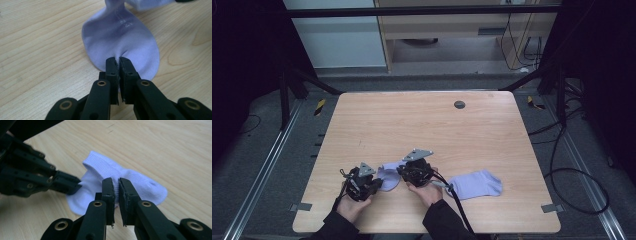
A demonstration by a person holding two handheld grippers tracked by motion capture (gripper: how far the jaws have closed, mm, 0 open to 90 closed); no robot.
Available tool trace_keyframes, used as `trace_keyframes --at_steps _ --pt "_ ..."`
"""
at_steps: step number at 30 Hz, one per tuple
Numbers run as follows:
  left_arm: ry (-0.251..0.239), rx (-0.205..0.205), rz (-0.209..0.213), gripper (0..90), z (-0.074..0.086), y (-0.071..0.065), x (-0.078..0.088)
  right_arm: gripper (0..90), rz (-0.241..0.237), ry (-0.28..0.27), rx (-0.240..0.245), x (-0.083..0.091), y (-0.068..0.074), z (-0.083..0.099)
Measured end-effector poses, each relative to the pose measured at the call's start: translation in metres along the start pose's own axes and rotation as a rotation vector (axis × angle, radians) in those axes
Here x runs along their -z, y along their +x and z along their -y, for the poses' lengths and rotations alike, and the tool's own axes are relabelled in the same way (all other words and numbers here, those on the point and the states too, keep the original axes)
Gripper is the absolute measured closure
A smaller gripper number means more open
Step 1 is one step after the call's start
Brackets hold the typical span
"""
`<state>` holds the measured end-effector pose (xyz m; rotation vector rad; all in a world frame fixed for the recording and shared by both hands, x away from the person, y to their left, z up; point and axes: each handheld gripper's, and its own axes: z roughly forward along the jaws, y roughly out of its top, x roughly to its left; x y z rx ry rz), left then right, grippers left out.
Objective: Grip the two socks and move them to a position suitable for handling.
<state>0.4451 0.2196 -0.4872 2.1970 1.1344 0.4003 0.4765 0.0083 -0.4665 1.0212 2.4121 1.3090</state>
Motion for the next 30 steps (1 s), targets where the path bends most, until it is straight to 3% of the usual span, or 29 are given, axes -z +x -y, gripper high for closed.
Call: trace_keyframes --at_steps 7,12,25,30 --pt "-0.001 -0.029 0.011 86.0 0.000 -0.002 0.005 82.8 0.059 -0.027 -0.061 0.003 -0.012 -0.006" --pt "0.008 -0.038 0.006 85.9 0.000 0.000 0.007 82.5 0.116 -0.027 -0.079 -0.003 -0.018 -0.009" --pt "0.006 0.000 -0.027 85.2 0.002 0.012 0.009 81.3 0.247 0.017 -0.113 -0.024 -0.031 -0.012" --pt "-0.013 0.011 -0.054 76.2 0.002 0.014 0.010 73.3 0.259 0.005 -0.099 -0.023 -0.034 -0.013"
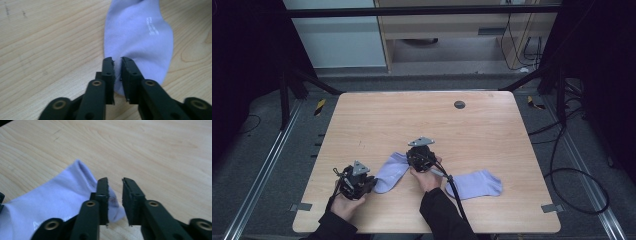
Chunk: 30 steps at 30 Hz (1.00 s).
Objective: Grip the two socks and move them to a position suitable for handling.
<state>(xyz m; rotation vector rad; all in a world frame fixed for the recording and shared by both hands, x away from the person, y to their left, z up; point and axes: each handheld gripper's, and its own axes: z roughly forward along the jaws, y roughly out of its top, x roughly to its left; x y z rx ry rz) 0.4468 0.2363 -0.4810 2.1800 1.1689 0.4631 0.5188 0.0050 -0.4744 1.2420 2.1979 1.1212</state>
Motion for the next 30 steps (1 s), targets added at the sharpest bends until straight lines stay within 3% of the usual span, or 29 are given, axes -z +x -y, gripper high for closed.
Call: trace_keyframes --at_steps 3,7,15,24,30 --pt "-0.035 0.024 -0.020 67.7 0.000 0.003 0.005 69.0 0.005 -0.030 0.021 0.005 -0.002 -0.002" --pt "-0.076 0.066 -0.047 61.3 0.002 0.005 0.013 64.1 -0.010 -0.030 0.032 0.009 -0.007 -0.003" --pt "-0.040 0.104 -0.057 58.9 0.005 0.003 0.011 61.8 -0.030 0.045 0.030 -0.004 -0.014 0.002" --pt "0.025 0.120 -0.041 67.2 0.006 -0.003 0.002 70.3 -0.018 0.114 0.038 -0.023 -0.014 0.009" --pt "0.052 0.115 -0.039 78.2 0.005 -0.006 -0.002 84.2 -0.026 0.126 0.031 -0.023 -0.014 0.009"
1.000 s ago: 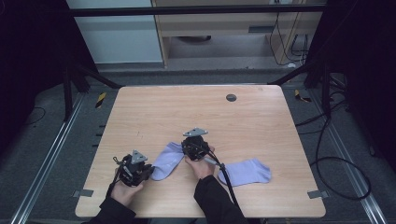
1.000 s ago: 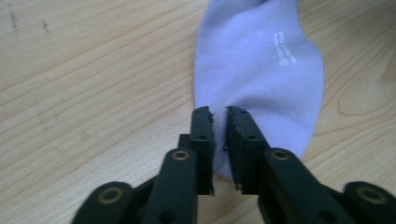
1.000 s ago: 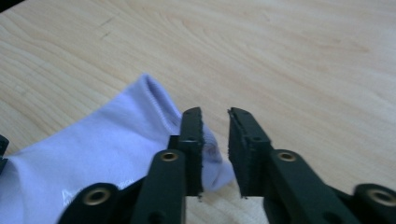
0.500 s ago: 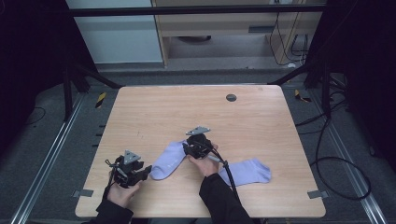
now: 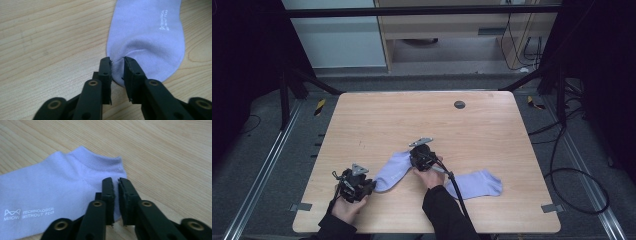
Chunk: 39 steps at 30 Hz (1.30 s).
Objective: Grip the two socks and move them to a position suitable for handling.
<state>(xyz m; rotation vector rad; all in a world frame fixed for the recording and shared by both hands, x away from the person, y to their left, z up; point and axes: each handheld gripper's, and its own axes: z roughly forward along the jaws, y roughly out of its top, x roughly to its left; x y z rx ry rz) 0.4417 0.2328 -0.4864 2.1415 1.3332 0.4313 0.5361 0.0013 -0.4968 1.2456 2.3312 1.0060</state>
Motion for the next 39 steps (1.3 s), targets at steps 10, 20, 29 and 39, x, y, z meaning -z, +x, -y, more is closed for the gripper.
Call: trace_keyframes --at_steps 10,20,29,39 --pt "-0.009 -0.012 0.009 88.0 -0.004 0.003 0.001 87.5 -0.031 -0.037 -0.017 0.016 -0.001 -0.002" --pt "-0.033 -0.007 -0.068 88.0 -0.016 0.024 0.003 87.1 -0.072 -0.075 0.002 0.038 0.016 0.005" --pt "-0.038 0.010 -0.088 87.4 -0.021 0.043 -0.001 86.9 -0.091 -0.058 -0.017 0.037 0.028 0.020" --pt "-0.080 0.016 -0.118 70.3 -0.021 0.045 0.001 73.5 -0.088 -0.049 -0.040 0.040 0.026 0.030"
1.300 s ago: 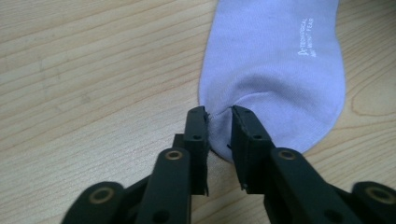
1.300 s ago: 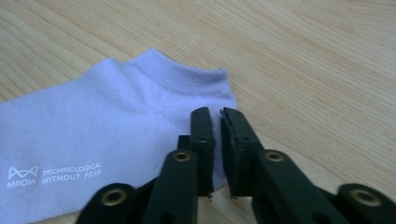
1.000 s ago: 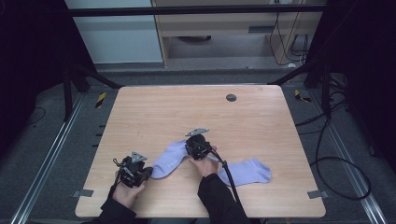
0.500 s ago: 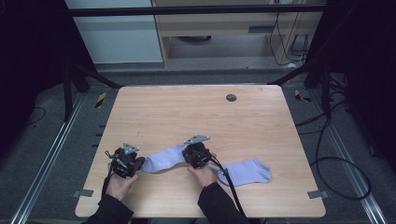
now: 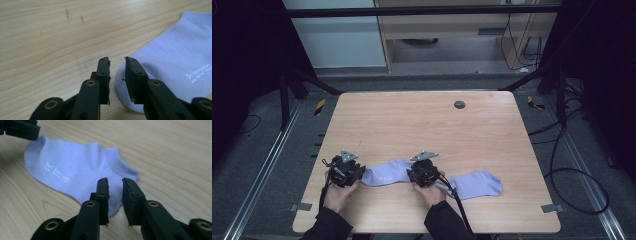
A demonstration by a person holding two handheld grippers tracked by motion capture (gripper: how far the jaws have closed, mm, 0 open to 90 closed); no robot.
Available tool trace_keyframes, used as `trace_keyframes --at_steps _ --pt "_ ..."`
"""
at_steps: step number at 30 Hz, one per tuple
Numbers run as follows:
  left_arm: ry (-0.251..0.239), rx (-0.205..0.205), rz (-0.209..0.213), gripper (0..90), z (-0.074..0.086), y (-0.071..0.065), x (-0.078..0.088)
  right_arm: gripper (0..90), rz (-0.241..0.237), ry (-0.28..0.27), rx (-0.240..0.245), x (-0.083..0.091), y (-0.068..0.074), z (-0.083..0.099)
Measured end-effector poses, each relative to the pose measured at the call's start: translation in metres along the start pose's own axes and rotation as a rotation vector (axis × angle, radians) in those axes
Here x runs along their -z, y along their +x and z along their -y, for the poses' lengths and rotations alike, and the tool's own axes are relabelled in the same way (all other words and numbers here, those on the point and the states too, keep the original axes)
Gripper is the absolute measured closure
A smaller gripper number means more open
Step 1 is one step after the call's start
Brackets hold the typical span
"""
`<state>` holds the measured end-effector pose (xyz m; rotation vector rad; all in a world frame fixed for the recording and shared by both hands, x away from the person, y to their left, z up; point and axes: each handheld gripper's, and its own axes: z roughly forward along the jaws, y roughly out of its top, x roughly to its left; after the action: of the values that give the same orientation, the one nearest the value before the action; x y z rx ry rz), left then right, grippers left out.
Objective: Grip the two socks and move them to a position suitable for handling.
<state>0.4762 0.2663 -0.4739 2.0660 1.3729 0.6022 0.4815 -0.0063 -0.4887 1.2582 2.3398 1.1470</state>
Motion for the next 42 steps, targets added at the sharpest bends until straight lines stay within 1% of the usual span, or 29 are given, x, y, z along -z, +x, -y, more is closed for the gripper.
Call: trace_keyframes --at_steps 1,3,6,9,10,15,19,21,26,27,29,35,36,37,42 --pt "-0.014 0.011 0.001 68.6 0.000 0.001 0.003 72.4 0.001 -0.006 -0.011 0.002 -0.001 -0.001" --pt "-0.036 0.022 0.003 64.8 -0.001 0.002 0.007 69.5 0.006 -0.026 -0.010 0.010 -0.005 -0.003" --pt "-0.070 0.035 0.011 59.9 -0.004 0.001 0.015 65.6 0.020 -0.051 -0.020 0.024 -0.014 -0.005" --pt "-0.091 0.033 0.031 56.7 -0.007 -0.004 0.021 62.1 0.041 -0.059 -0.011 0.036 -0.023 -0.004" --pt "-0.097 0.033 0.035 55.5 -0.007 -0.005 0.022 60.8 0.047 -0.063 -0.015 0.041 -0.028 -0.004" --pt "-0.116 0.016 0.079 52.2 -0.012 -0.018 0.027 54.4 0.060 -0.087 -0.035 0.066 -0.048 0.000" --pt "-0.125 -0.006 0.122 50.1 -0.017 -0.033 0.029 49.6 0.077 -0.098 -0.033 0.085 -0.063 0.008" --pt "-0.134 -0.007 0.147 49.6 -0.020 -0.041 0.030 47.5 0.088 -0.107 -0.033 0.096 -0.073 0.014" --pt "-0.141 -0.040 0.197 49.3 -0.029 -0.065 0.030 43.8 0.127 -0.119 -0.058 0.119 -0.095 0.030" --pt "-0.142 -0.046 0.203 49.2 -0.030 -0.068 0.030 43.4 0.136 -0.119 -0.059 0.123 -0.099 0.033" --pt "-0.141 -0.057 0.222 48.9 -0.034 -0.080 0.028 42.5 0.149 -0.123 -0.071 0.130 -0.106 0.038" --pt "-0.126 -0.103 0.256 48.5 -0.042 -0.107 0.021 41.0 0.188 -0.125 -0.096 0.149 -0.126 0.056" --pt "-0.125 -0.110 0.260 48.5 -0.043 -0.112 0.020 41.0 0.193 -0.126 -0.110 0.152 -0.129 0.059" --pt "-0.125 -0.116 0.267 48.2 -0.045 -0.117 0.018 41.1 0.202 -0.126 -0.111 0.155 -0.132 0.062" --pt "-0.118 -0.142 0.291 48.0 -0.050 -0.138 0.012 42.9 0.234 -0.103 -0.127 0.165 -0.145 0.077"
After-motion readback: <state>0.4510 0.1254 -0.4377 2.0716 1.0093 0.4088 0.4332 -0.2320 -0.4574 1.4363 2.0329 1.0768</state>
